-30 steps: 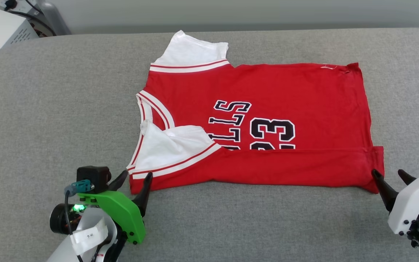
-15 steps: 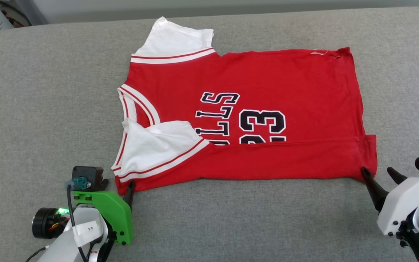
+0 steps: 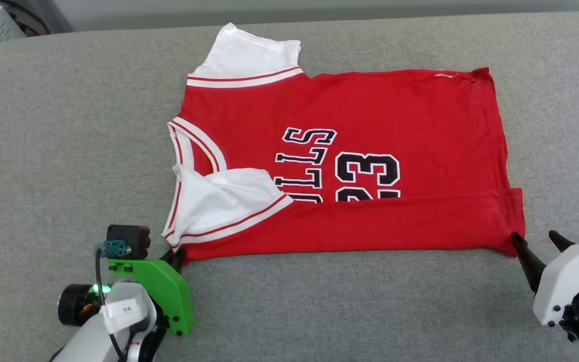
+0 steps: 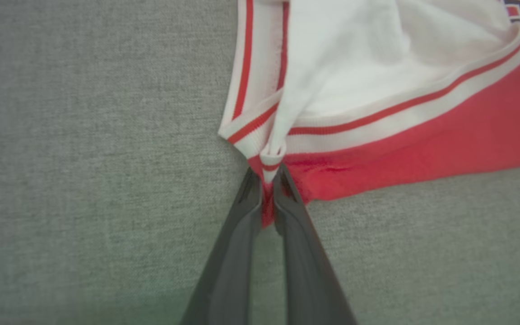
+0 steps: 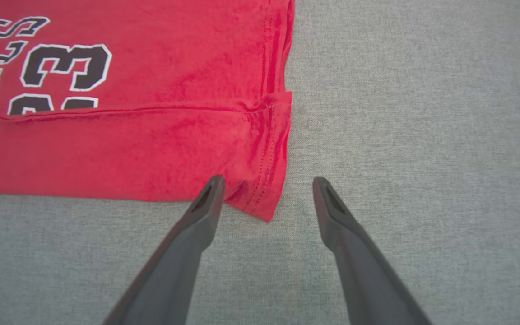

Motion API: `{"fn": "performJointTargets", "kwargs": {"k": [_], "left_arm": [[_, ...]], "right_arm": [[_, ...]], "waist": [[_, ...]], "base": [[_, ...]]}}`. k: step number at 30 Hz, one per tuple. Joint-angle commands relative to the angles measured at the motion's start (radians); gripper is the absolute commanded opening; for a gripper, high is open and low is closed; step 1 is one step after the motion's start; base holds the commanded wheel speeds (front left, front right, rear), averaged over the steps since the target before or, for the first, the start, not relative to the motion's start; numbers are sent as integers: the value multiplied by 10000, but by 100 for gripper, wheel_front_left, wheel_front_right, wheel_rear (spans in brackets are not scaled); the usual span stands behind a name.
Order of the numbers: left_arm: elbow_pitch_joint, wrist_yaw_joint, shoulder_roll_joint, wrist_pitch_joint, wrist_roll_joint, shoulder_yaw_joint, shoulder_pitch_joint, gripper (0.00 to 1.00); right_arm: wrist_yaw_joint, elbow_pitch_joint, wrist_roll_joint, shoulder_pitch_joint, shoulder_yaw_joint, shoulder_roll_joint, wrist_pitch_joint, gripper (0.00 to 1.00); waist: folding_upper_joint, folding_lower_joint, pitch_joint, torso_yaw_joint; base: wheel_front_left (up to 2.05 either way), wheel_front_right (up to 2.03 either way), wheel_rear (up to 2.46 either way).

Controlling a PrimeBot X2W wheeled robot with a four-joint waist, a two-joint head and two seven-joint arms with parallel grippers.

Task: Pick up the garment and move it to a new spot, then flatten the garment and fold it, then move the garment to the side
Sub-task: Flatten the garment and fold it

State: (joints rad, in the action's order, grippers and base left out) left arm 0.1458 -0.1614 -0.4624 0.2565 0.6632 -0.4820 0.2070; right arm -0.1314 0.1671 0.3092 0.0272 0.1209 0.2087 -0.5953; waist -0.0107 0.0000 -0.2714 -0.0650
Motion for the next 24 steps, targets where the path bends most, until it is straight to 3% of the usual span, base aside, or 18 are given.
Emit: {"fn": "performJointTargets", "kwargs": {"k": [1,12,24], "left_arm": [[1,101,124,11,123,-132,-220,0],[-1916,73,-78,152,225,-195,-561,0],[-2424,-81,-264,281,80,-262,-563,0]], "right_arm": [[7,-57,-124,-82,-2,77,-68,100],[7,-1672,-532,336,506,96,-227,100],[7,-3033,-745,1004,461,-20,20,100]], "waist": [[107,0,252,233],[107,0,379,939],[107,0,7,1120]], "base": [[0,0,0],[0,0,0],[0,0,0]]}}
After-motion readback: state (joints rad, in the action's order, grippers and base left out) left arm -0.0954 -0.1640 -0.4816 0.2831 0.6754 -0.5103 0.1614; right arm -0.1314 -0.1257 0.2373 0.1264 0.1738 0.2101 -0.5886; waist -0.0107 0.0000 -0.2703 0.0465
